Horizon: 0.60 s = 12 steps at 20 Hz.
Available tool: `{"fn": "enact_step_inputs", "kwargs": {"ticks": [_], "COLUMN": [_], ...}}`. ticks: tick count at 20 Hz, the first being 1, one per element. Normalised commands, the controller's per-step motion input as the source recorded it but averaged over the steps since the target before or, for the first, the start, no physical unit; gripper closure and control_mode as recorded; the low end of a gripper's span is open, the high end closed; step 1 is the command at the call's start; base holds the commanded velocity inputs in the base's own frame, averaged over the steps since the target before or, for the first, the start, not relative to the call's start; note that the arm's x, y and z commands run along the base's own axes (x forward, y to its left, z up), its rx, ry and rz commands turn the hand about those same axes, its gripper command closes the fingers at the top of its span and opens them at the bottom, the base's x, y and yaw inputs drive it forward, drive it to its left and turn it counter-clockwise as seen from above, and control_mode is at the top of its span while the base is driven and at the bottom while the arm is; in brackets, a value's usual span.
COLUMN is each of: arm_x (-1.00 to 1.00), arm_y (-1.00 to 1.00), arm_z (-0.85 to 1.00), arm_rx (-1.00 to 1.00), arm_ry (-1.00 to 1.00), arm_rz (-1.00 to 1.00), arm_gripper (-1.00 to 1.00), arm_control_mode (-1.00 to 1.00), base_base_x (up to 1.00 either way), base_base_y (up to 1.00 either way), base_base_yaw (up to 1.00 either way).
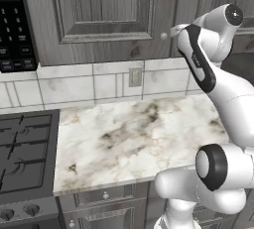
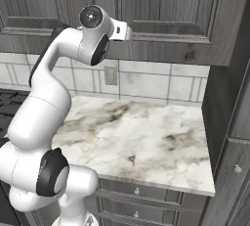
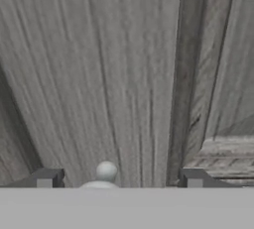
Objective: Move the bowls from the cabinet to the plates on the dining table.
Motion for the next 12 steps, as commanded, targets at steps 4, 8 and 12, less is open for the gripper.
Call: {"fn": "enact_step_inputs", "kwargs": {"ticks": [4,8,12], "arm_x": [0.38,0.28,0.03], "arm_y": [-0.03,0.0,0.0], "arm_z": [-0.01,-0.02,0.0], "arm_rx": [0.0,0.0,0.0], "arm_ry": [0.0,0.0,0.0], "arm_rz": [0.0,0.0,0.0], "arm_gripper": [1.0,1.0,1.0], "arm_control_mode": [-1.0,-1.0,-1.0], "base_base_x": [0.0,0.0,0.0], "base_base_y": [0.0,0.0,0.0], "base_base_yaw": [0.0,0.0,0.0]}}
